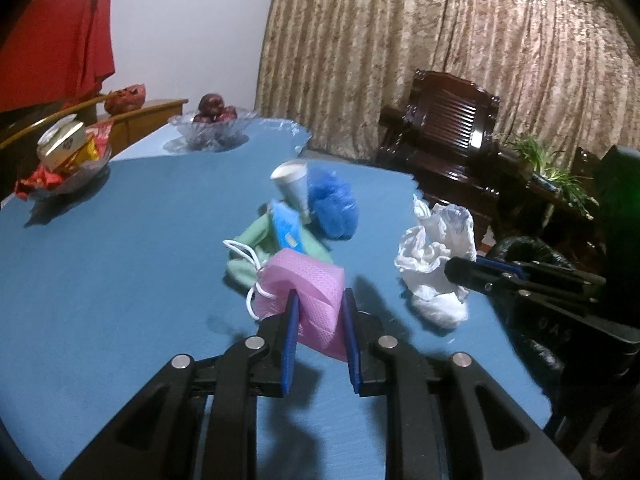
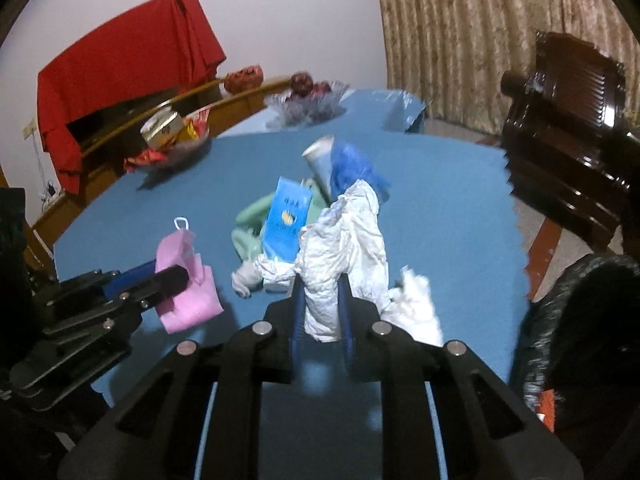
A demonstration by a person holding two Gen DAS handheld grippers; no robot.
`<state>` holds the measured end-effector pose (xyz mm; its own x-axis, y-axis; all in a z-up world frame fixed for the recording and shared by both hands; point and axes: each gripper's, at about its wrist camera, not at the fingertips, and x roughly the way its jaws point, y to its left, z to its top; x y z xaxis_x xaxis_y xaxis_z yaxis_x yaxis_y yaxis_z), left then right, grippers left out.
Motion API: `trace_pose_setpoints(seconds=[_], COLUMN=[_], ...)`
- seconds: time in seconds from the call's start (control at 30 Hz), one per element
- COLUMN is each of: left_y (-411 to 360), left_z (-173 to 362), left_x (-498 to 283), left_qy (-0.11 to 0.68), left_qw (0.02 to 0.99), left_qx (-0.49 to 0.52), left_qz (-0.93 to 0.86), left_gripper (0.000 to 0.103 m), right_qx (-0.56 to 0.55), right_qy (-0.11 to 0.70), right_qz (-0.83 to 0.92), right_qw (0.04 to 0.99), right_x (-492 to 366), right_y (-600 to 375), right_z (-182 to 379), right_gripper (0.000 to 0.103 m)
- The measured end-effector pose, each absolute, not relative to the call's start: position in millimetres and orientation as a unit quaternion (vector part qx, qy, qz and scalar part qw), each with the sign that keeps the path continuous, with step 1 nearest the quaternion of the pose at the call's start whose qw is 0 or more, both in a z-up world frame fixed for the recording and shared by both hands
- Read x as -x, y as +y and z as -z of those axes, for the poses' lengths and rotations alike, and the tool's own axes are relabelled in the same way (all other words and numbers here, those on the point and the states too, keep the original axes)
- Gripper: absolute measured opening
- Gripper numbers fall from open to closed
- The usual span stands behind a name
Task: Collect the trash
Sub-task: 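Lift the white tissues with the right tool toward the trash bin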
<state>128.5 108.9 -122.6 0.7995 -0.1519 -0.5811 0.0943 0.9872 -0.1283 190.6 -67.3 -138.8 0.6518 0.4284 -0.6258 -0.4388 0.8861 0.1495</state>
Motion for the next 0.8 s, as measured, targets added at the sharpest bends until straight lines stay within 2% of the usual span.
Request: trace_pose_setpoints(seconds=[0.33, 0.8], left_y=[67.5, -21.4], left_z=[94.3, 68.4], left_x=[-121.8, -116.2], left_qy=[0.287, 0.265], left_qw=[0.951, 0.945], left_qx=[0.036, 0.021], left_qz=[0.104, 0.190], left_gripper=[0.021, 0.021], right_qx=[0.014, 0.000], right_qy=[0.306, 0.280], right_qz=[-0.189, -0.108], right_qw=[0.933, 0.954], right_x=[-166.6, -127.9], right_y=[-117.2, -200.9], right_z=[101.4, 78.1], right_gripper=[0.015, 0.015])
